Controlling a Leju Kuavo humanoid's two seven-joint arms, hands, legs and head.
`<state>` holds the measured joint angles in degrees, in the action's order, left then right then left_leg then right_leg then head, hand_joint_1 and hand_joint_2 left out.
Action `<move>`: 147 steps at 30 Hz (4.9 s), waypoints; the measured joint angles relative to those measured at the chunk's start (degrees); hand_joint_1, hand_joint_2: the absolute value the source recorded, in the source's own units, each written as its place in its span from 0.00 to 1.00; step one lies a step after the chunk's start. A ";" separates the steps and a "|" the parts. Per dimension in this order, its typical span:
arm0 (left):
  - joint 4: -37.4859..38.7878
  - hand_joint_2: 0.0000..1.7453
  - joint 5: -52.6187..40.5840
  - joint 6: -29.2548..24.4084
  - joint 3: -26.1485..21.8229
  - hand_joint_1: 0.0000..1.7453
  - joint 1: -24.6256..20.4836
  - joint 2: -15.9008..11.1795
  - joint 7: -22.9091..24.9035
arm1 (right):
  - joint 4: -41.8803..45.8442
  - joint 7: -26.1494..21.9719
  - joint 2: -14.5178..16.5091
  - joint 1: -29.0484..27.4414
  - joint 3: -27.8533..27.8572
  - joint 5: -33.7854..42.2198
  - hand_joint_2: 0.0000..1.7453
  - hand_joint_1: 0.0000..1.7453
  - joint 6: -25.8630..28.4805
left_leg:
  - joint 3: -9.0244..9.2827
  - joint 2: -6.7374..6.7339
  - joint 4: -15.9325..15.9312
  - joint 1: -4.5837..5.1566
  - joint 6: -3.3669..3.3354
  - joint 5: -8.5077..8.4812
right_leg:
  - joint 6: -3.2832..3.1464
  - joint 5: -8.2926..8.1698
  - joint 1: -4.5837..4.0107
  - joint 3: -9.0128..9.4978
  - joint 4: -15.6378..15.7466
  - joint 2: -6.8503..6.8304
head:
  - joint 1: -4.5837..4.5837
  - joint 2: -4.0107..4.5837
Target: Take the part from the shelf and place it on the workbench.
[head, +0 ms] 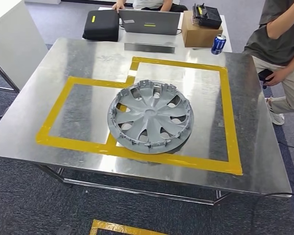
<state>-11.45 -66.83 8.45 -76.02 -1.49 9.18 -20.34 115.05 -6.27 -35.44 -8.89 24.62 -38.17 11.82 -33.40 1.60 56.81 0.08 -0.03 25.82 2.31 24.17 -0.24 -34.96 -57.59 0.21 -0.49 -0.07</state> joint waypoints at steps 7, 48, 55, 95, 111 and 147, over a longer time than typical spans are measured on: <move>0.00 0.00 2.53 -0.80 -2.77 0.00 0.32 1.37 1.70 | 10.61 -30.42 29.50 -1.29 33.78 13.13 0.00 0.00 -6.63 | 0.73 -0.19 -0.13 -0.12 0.26 0.46 | -0.31 0.44 -0.16 0.54 -0.06 0.21 | 0.02 0.00; 0.00 0.00 -9.72 0.32 3.67 0.00 -2.07 1.39 1.10 | -99.36 7.85 48.81 11.78 26.98 -42.25 0.00 0.00 0.34 | 1.72 -0.71 -1.82 -0.53 -0.61 -1.24 | 0.37 0.49 -0.24 0.83 -0.06 0.39 | -0.04 0.00; 0.00 0.00 -6.48 0.15 3.84 0.00 -2.19 1.46 2.45 | -101.66 1.78 48.73 12.03 25.34 -37.55 0.00 0.00 -1.55 | 1.19 -1.10 -2.97 -1.54 0.14 -2.71 | 2.46 7.37 1.66 -1.66 -11.95 0.20 | -0.19 0.00; 0.25 0.00 2.04 0.63 -0.86 0.00 -2.69 3.82 -1.38 | -103.34 12.11 47.69 12.64 35.14 -26.22 0.00 0.00 -10.05 | -1.71 -1.81 1.04 0.42 1.25 -0.22 | -2.28 2.39 -0.06 6.32 2.55 -0.07 | 0.38 0.00; 0.24 0.00 -1.43 -1.25 -1.66 0.00 -2.45 0.78 1.05 | -103.29 7.78 47.64 12.00 35.82 -26.78 0.00 0.00 -10.13 | 4.65 -1.78 -2.37 -0.54 -0.35 0.96 | 0.96 2.22 0.99 -3.43 -4.46 -0.27 | 0.61 0.00; 0.24 0.00 -4.60 -1.87 0.16 0.00 -2.60 0.43 1.60 | -103.29 8.39 47.97 12.48 36.21 -27.75 0.00 0.00 -9.52 | 0.65 -1.92 -2.13 -0.13 -0.43 -2.57 | 0.52 5.21 0.45 -2.36 -15.66 -0.43 | 0.41 0.00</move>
<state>-11.21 -71.43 6.58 -75.87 -4.09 9.61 -18.75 11.76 2.12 12.52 3.59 60.83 -65.92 2.30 -32.75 -0.32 54.67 -0.05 -0.45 23.25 2.83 29.38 0.20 -37.32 -73.26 -0.22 -0.08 -0.07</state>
